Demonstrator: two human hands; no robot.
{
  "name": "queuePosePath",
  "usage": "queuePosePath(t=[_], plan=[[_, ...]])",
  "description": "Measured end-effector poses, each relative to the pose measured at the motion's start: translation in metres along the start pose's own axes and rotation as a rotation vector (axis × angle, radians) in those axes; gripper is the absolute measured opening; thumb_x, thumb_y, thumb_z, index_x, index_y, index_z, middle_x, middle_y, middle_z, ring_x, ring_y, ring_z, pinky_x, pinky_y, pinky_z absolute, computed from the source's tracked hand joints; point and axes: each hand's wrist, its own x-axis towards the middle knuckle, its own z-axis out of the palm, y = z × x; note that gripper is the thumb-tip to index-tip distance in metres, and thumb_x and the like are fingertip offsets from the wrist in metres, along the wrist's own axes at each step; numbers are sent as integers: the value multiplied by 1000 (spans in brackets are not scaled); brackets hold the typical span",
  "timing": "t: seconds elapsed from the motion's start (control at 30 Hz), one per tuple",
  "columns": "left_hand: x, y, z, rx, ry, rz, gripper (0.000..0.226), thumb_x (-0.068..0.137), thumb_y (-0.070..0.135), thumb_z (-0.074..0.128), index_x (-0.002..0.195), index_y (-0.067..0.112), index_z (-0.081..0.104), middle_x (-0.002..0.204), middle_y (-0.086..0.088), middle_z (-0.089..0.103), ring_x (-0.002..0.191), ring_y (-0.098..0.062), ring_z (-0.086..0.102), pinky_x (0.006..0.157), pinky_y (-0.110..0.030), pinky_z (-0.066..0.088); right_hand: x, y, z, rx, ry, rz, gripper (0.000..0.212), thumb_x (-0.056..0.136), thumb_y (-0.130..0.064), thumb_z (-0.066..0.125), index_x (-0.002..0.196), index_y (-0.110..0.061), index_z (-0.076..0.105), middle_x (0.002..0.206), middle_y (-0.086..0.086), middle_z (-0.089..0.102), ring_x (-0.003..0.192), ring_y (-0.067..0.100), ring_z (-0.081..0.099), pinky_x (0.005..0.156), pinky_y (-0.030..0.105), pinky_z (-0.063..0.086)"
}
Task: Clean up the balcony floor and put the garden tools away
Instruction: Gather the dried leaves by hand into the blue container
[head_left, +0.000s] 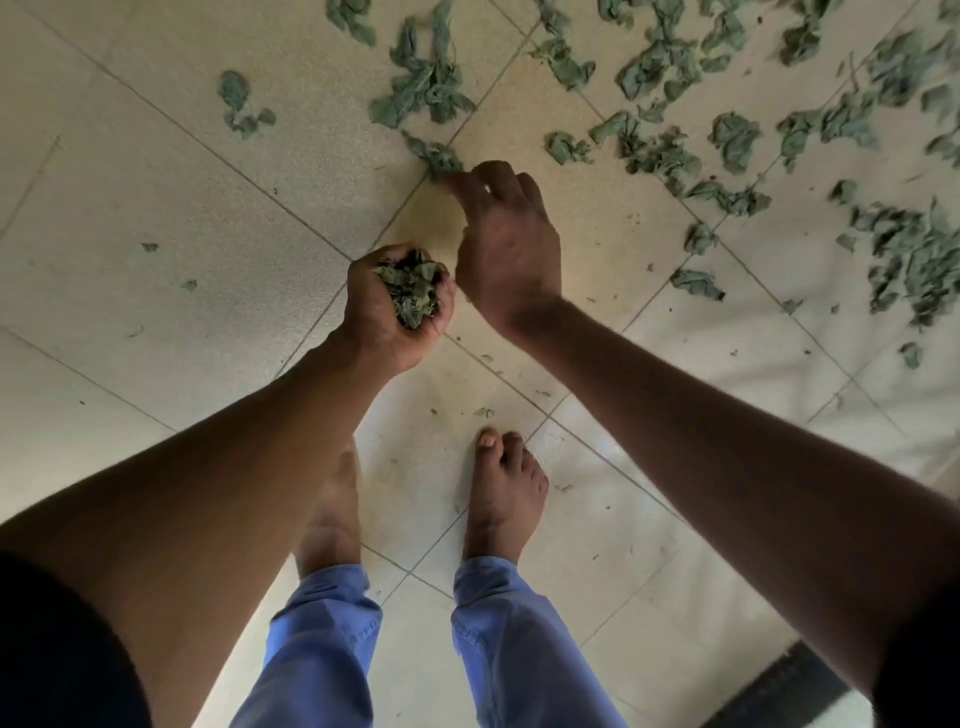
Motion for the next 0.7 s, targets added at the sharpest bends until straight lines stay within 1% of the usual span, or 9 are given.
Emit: queuePosePath(t=[0.03,0.1,0.2,0.27,0.33,0.4,0.53,0.63,0.7], plan=[[2,4,-4,-16,-8,-6,34,97,24,47,70,12,63,73,-5,63,67,-18,66,57,-21,55,11,6,8,-57,-90,-30,77,76,9,67,146,-19,53,142,7,53,120,25,52,87,32,56],[2,13,-14,-31,-24,-26,37,97,26,47,68,10,63,74,-8,61,67,-18,64,53,-21,54,29,14,20,-172,-246,-141,91,77,8,69,156,-23,38,159,9,35,137,30,40,102,39,51],[1,21,-28,-29,-52,-57,38,98,28,47,68,10,63,74,-8,62,69,-17,63,54,-20,54,49,18,33,-316,-334,-297,90,84,4,66,160,-27,30,168,8,18,149,35,26,113,47,42],[0,23,-35,-29,-79,-61,36,98,27,47,70,10,63,76,-8,62,70,-17,63,54,-20,54,54,20,33,-355,-306,-342,73,89,4,58,155,-19,39,164,10,28,142,37,35,107,49,45],[0,21,-42,-37,-89,-78,32,94,26,50,70,10,64,78,-7,61,71,-17,63,54,-20,54,53,23,30,-356,-275,-355,55,91,6,48,144,-10,50,148,14,45,125,36,46,91,46,53],[-1,19,-46,-53,-83,-89,21,86,24,55,73,10,63,80,-8,60,71,-18,63,55,-20,54,46,28,28,-346,-259,-363,46,91,8,45,133,-7,57,129,15,53,111,33,51,79,42,53],[-6,13,-48,-66,-77,-93,17,88,24,54,77,13,59,79,-8,61,70,-19,65,56,-20,55,30,36,33,-170,-206,-179,38,87,9,55,117,-10,70,111,10,62,102,28,60,78,39,57],[-12,15,-48,-91,-56,-94,25,95,26,50,76,12,60,79,-8,61,70,-19,64,56,-21,56,12,17,25,93,-85,-6,28,89,3,62,102,-15,78,101,1,71,92,15,67,79,22,54],[-23,19,-46,-117,-34,-82,26,96,25,50,78,12,61,81,-8,61,71,-19,65,57,-23,57,-6,-13,3,278,9,0,23,88,2,66,96,-15,80,94,-2,74,83,5,65,74,16,53]])
